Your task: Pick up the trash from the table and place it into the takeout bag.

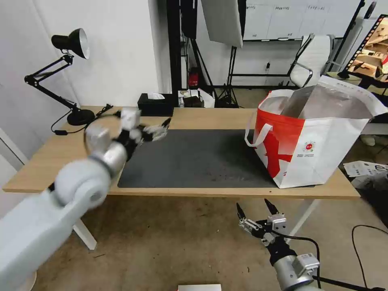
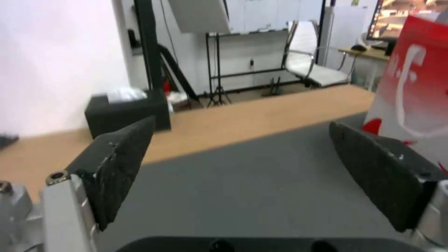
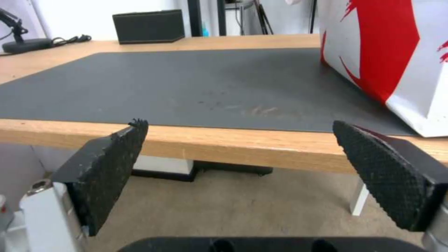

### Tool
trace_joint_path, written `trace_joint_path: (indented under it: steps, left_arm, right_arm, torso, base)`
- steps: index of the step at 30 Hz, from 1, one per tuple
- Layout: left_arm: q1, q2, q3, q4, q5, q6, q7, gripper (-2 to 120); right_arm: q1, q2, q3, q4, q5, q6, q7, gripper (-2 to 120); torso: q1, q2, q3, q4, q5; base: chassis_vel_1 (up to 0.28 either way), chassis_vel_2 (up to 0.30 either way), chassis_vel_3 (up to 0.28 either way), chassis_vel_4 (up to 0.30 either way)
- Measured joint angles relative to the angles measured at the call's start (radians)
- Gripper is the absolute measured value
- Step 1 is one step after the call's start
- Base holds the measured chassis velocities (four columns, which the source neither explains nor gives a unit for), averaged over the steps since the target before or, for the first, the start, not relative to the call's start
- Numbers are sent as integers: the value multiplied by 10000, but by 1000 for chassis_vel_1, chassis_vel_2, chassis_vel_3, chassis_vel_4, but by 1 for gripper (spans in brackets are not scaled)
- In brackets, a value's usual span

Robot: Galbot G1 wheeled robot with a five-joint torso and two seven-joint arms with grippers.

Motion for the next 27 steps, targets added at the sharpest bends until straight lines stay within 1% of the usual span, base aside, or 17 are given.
trace_joint_path:
  steps: [1,2,3,6,7,9,11,13,15,16,17,19,20,22,23,25,27]
  left_arm:
    - [286,-94,-157,-41,128,-13,52,100]
    - [1160,-407,-744,-104,703,-198,436,100]
    - [1160,-407,-744,-104,703,-198,436,100]
    - [2507,-980,-1700,-212,1566,-549,1042,100]
    - [2507,-980,-1700,-212,1566,-549,1042,100]
    - [3913,-1772,-2601,-479,2010,-645,1210,100]
    - [4198,-1940,-2756,-523,2154,-684,1255,100]
    - [5406,-2779,-3270,-617,3060,-1085,1694,100]
    - [5568,-2895,-3319,-608,3227,-1219,1784,100]
    - [6158,-3359,-3484,-536,3938,-1794,2131,100]
    - [6158,-3359,-3484,-536,3938,-1794,2131,100]
    - [6791,-3942,-3617,-451,4723,-2464,2489,100]
    - [6791,-3942,-3617,-451,4723,-2464,2489,100]
    - [7143,-4373,-3710,-363,5358,-3032,2558,100]
    - [7143,-4373,-3710,-363,5358,-3032,2558,100]
    - [7355,-4569,-3734,-366,5628,-3246,2487,100]
    - [7826,-4841,-3777,-356,6068,-3767,2271,100]
  right_arm:
    - [0,0,1,0,0,0,1,100]
    - [-1,-1,1,0,0,0,2,100]
    - [-1,-1,1,0,0,0,2,100]
    - [0,0,0,0,0,0,0,100]
    - [0,0,0,0,0,0,0,100]
    - [0,-1,1,0,0,0,2,100]
    - [0,0,2,0,0,0,2,100]
    - [0,0,2,0,0,0,3,100]
    - [0,0,1,0,0,0,2,100]
    - [0,-1,2,0,0,0,3,100]
    - [0,-1,2,0,0,0,3,100]
    - [0,0,1,0,0,0,2,100]
    - [0,0,1,0,0,0,2,100]
    - [0,-1,1,0,0,0,2,100]
    - [0,-1,1,0,0,0,2,100]
    - [0,-1,1,0,0,0,2,100]
    - [-1,-1,2,0,0,0,2,100]
  torso:
    - [0,0,1,-2,-2]
    - [1,-1,1,0,-4]
    - [1,-1,1,0,-4]
    - [0,-1,1,2,-2]
    - [0,-1,1,2,-2]
    - [0,-1,1,2,-2]
    - [0,-1,1,2,-1]
    - [0,-1,1,2,-1]
    - [0,0,1,3,-2]
    - [0,0,1,4,1]
    - [0,0,1,4,1]
    - [0,-1,1,4,0]
    - [0,-1,1,4,0]
    - [1,-1,2,2,-1]
    - [1,-1,2,2,-1]
    - [2,-1,2,2,0]
    - [2,-1,2,3,0]
  base:
    - [0,0,0,0]
    - [0,0,0,0]
    - [0,0,0,0]
    - [0,0,0,0]
    - [0,0,0,0]
    - [0,0,0,0]
    - [0,0,0,0]
    - [0,0,0,0]
    - [0,0,0,0]
    - [0,0,0,0]
    - [0,0,0,0]
    - [0,0,0,0]
    - [0,0,0,0]
    - [0,0,0,0]
    - [0,0,0,0]
    - [0,0,0,0]
    - [0,0,0,0]
